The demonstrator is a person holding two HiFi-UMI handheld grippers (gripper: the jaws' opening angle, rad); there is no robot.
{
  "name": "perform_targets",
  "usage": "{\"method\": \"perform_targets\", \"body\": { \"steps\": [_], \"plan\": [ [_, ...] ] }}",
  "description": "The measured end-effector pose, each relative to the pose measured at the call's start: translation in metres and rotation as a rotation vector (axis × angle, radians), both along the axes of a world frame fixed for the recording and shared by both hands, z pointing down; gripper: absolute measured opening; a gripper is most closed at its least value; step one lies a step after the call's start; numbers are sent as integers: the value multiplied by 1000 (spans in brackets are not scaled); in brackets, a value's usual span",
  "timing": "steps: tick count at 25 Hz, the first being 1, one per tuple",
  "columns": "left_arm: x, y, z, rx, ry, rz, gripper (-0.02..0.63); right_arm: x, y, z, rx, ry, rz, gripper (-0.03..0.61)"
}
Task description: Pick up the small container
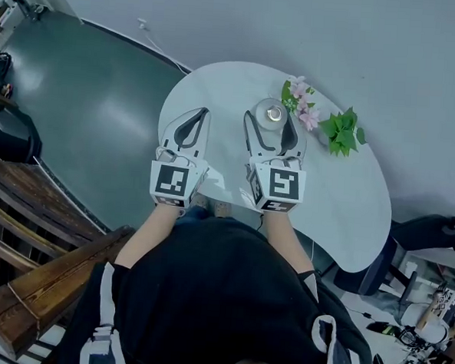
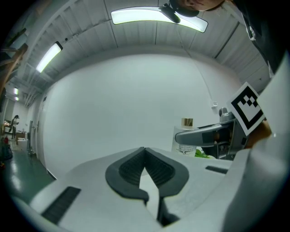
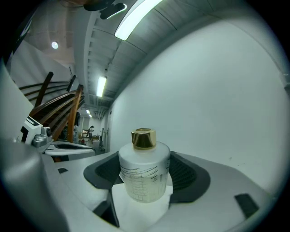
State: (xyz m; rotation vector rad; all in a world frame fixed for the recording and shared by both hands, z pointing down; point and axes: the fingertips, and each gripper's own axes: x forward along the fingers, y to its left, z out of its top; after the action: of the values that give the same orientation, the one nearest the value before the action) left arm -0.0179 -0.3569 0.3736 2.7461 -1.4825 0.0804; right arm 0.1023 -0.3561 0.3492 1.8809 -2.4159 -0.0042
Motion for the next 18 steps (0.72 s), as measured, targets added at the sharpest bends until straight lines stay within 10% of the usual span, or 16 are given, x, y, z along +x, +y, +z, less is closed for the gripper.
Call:
{"method": "perform_targets", "body": {
  "steps": [18],
  "plan": [
    [2,2,-4,11,2,13,6,7,5,17,-24,6,52,328]
  ]
}}
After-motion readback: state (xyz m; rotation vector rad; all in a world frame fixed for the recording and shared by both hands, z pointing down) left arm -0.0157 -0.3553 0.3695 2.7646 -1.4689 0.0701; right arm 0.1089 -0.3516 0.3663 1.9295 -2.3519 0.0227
